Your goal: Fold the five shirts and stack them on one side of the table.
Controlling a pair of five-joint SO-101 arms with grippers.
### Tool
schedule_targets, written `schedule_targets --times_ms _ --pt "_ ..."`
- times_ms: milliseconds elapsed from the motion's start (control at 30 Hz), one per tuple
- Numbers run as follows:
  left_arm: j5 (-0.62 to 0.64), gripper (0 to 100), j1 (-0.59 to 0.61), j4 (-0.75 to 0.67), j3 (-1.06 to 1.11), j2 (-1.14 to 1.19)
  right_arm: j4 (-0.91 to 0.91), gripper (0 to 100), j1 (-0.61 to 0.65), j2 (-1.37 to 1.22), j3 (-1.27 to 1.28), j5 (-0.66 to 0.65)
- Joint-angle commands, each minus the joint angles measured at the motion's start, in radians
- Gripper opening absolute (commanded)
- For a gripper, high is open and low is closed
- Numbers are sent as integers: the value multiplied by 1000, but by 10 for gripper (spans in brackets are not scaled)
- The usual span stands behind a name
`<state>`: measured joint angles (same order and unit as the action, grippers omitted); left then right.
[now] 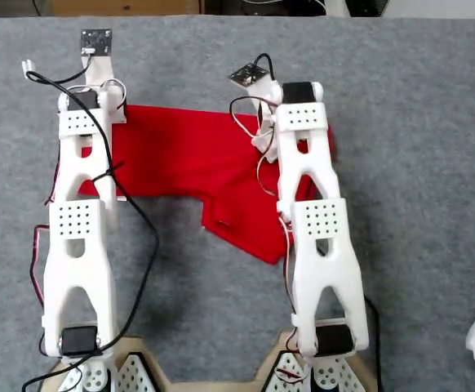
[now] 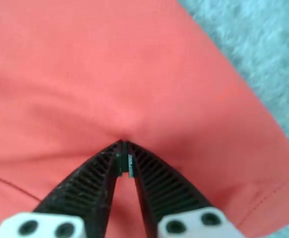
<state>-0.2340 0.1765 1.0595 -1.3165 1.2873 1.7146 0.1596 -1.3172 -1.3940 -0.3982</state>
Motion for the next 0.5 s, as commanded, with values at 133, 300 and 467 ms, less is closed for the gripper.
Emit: schedule_targets --times_ms 133,300,467 --pt "-48 24 103 -141 -55 35 21 6 -38 -48 -93 8" --pt "-110 23 137 -146 -55 47 20 6 -38 -48 -93 6" --pt "-132 23 160 -149 -63 38 18 6 -38 -48 -93 6"
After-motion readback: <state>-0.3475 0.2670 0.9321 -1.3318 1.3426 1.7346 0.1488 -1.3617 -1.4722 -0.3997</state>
